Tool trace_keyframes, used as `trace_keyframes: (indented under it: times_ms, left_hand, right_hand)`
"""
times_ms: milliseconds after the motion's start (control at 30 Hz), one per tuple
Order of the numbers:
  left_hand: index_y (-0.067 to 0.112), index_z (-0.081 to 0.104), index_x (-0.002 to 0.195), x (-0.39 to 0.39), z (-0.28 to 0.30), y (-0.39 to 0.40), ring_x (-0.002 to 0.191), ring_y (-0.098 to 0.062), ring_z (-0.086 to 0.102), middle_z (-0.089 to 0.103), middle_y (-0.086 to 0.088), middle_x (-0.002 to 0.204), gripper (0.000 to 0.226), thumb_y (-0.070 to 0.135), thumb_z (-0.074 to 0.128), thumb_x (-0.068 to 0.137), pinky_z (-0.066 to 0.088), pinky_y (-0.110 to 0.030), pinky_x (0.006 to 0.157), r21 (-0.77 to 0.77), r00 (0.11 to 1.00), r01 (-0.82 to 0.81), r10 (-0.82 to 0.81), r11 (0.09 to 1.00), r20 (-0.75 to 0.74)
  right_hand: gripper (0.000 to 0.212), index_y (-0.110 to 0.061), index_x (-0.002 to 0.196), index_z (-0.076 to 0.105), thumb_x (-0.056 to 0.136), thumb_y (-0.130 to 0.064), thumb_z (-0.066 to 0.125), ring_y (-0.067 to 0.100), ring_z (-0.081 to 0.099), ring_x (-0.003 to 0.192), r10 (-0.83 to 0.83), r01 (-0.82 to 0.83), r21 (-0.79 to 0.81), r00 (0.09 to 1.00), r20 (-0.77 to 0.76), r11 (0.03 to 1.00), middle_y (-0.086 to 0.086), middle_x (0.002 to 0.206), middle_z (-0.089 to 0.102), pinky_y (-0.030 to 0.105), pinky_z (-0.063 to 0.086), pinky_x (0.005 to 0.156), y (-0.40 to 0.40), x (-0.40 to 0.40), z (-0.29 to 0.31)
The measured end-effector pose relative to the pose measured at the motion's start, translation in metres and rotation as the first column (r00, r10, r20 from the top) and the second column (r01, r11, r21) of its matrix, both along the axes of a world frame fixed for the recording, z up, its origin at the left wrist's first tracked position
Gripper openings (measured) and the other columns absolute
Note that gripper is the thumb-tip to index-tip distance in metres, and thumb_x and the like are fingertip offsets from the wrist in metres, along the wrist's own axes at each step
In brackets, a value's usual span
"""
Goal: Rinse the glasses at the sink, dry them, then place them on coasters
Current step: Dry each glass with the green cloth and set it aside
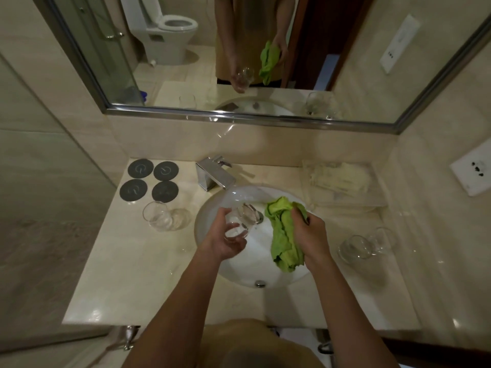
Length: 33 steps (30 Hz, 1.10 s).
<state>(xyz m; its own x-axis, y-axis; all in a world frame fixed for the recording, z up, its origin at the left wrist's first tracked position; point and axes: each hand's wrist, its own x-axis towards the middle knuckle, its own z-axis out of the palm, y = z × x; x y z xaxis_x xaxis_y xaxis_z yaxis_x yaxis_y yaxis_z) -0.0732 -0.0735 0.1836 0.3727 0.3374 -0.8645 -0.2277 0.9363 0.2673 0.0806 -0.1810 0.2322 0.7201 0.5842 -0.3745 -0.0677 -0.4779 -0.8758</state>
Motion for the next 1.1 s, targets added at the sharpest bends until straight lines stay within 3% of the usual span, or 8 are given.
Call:
trace_keyframes:
  times_ms: [200, 433, 600, 700, 833, 933, 1033, 1100]
  left_hand:
    - [0.009, 0.055, 0.101, 0.009, 0.000, -0.016, 0.051, -0.018, 0.037, 0.063, -0.020, 0.096, 0.050, 0.054, 0.062, 0.081, 0.030, -0.021, 0.051, -0.038, 0.999, 0.038, -0.037, 0.999, 0.022]
    - [0.010, 0.057, 0.095, 0.014, 0.014, -0.017, 0.051, -0.015, 0.037, 0.060, -0.014, 0.088, 0.041, 0.049, 0.063, 0.084, 0.034, -0.024, 0.048, 0.274, 0.955, 0.149, -0.067, 0.950, -0.288]
    - [0.022, 0.057, 0.094, 0.017, 0.023, -0.018, 0.065, -0.019, 0.050, 0.064, -0.007, 0.092, 0.031, 0.051, 0.061, 0.083, 0.043, -0.030, 0.054, 0.561, 0.861, 0.295, 0.040, 0.774, -0.508]
    - [0.026, 0.056, 0.093, 0.020, 0.032, -0.020, 0.077, -0.015, 0.059, 0.064, 0.009, 0.080, 0.028, 0.050, 0.063, 0.083, 0.050, -0.040, 0.075, 0.623, 0.783, 0.388, 0.113, 0.679, -0.612]
    - [0.020, 0.058, 0.107, 0.024, 0.041, -0.025, 0.078, -0.016, 0.062, 0.065, 0.006, 0.081, 0.042, 0.053, 0.062, 0.083, 0.050, -0.034, 0.065, 0.634, 0.766, 0.453, 0.091, 0.627, -0.637]
    - [0.022, 0.056, 0.107, 0.027, 0.046, -0.027, 0.079, -0.019, 0.064, 0.063, 0.005, 0.090, 0.039, 0.055, 0.056, 0.087, 0.047, -0.027, 0.051, 0.628, 0.759, 0.505, 0.042, 0.593, -0.650]
    - [0.022, 0.056, 0.103, 0.026, 0.050, -0.026, 0.082, -0.022, 0.064, 0.062, 0.008, 0.090, 0.038, 0.055, 0.053, 0.085, 0.051, -0.032, 0.057, 0.627, 0.738, 0.531, 0.052, 0.569, -0.672]
    - [0.022, 0.057, 0.104, 0.025, 0.053, -0.025, 0.083, -0.023, 0.063, 0.063, 0.005, 0.092, 0.040, 0.057, 0.051, 0.084, 0.051, -0.033, 0.058, 0.621, 0.735, 0.544, 0.037, 0.564, -0.678]
  right_hand:
    - [0.038, -0.006, 0.083, 0.066, 0.099, -0.039, 0.055, 0.030, 0.067, 0.078, -0.024, 0.025, -0.019, 0.999, 0.036, 1.000, 0.019, 0.085, 0.070, 0.039, 0.054, 0.072, -0.006, 0.004, -0.001]
    - [0.038, 0.002, 0.083, 0.061, 0.102, -0.030, 0.051, 0.023, 0.054, 0.070, -0.008, 0.008, 0.003, 0.974, 0.227, 1.000, 0.012, 0.075, 0.061, 0.033, 0.040, 0.064, -0.012, 0.007, 0.003]
    - [0.022, -0.002, 0.076, 0.057, 0.096, -0.008, 0.051, 0.019, 0.047, 0.065, 0.094, -0.080, -0.054, 0.935, 0.343, 0.995, 0.007, 0.070, 0.056, 0.023, 0.033, 0.052, -0.014, 0.014, 0.007]
    - [0.015, -0.005, 0.079, 0.063, 0.089, -0.003, 0.051, 0.021, 0.055, 0.070, 0.142, -0.145, -0.007, 0.951, 0.274, 0.989, 0.007, 0.075, 0.062, 0.030, 0.043, 0.060, -0.011, 0.013, 0.009]
    - [0.015, -0.019, 0.083, 0.072, 0.090, -0.027, 0.061, 0.025, 0.070, 0.087, 0.235, -0.244, 0.152, 0.969, 0.075, 0.958, 0.001, 0.085, 0.072, 0.047, 0.059, 0.083, -0.006, 0.000, 0.013]
    - [0.028, -0.015, 0.096, 0.075, 0.097, -0.039, 0.061, 0.015, 0.073, 0.094, 0.302, -0.277, 0.254, 0.951, -0.065, 0.927, 0.002, 0.094, 0.075, 0.028, 0.058, 0.084, -0.007, -0.011, 0.021]
    - [0.027, -0.012, 0.100, 0.074, 0.104, -0.024, 0.051, 0.016, 0.069, 0.106, 0.317, -0.236, 0.351, 0.928, -0.195, 0.906, 0.008, 0.105, 0.074, 0.019, 0.054, 0.084, -0.009, -0.011, 0.022]
    - [0.019, -0.015, 0.108, 0.071, 0.101, -0.013, 0.054, 0.013, 0.067, 0.107, 0.349, -0.327, 0.299, 0.937, -0.021, 0.896, 0.004, 0.110, 0.070, 0.015, 0.052, 0.083, -0.011, -0.010, 0.020]
